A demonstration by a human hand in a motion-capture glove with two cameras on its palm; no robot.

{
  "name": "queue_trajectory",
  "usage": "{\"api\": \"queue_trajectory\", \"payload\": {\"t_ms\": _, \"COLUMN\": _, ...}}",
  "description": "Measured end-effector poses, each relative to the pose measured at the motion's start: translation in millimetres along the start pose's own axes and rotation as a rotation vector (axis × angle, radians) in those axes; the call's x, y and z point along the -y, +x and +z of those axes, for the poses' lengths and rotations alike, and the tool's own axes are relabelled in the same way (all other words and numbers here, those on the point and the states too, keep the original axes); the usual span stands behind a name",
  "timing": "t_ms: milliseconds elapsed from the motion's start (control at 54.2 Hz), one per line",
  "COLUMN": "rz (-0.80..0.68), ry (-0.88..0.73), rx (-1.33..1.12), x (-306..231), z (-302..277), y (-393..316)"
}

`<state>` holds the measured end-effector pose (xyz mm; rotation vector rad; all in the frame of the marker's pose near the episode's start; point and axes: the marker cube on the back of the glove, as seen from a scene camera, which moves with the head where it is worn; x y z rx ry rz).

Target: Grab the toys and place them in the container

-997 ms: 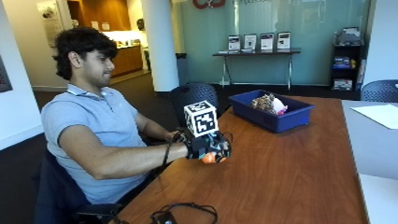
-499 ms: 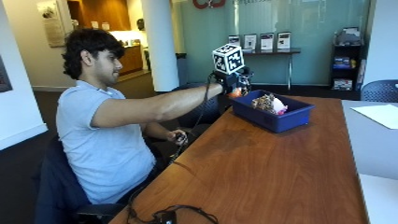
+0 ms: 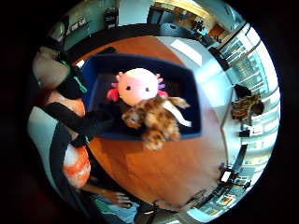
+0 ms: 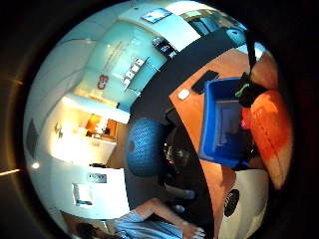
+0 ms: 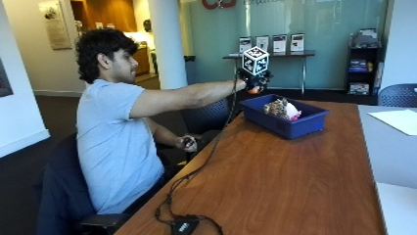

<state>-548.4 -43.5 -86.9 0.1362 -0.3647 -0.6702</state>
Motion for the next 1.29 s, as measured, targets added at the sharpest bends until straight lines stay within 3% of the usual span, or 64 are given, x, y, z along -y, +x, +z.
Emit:
{"api": "queue_trajectory", "payload": {"t_ms": 74, "rz": 0.052, "ry": -0.046, "rx": 0.056, "x": 3, "z": 16, "y": 2}}
{"api": "queue_trajectory", "payload": {"t_ms": 222, "rz": 0.121, "ry": -0.314, "rx": 0.017, "x": -7, "z": 37, "y": 17}}
{"api": "queue_trajectory", "payload": {"t_ms": 369, "rz": 0.082, "ry": -0.206, "rx": -0.073, "x": -22, "z": 16, "y": 34}}
{"api": "queue_trajectory", "payload": {"t_ms": 628, "rz": 0.108, "ry": -0.199, "rx": -0.303, "x": -83, "z": -50, "y": 82}}
{"api": "queue_trajectory", "payload": {"t_ms": 923, "rz": 0.226, "ry": -0.237, "rx": -0.392, "x": -176, "z": -104, "y": 150}}
{"api": "queue_trajectory", "payload": {"t_ms": 1293, "rz": 0.225, "ry": -0.149, "rx": -0.381, "x": -228, "z": -146, "y": 182}}
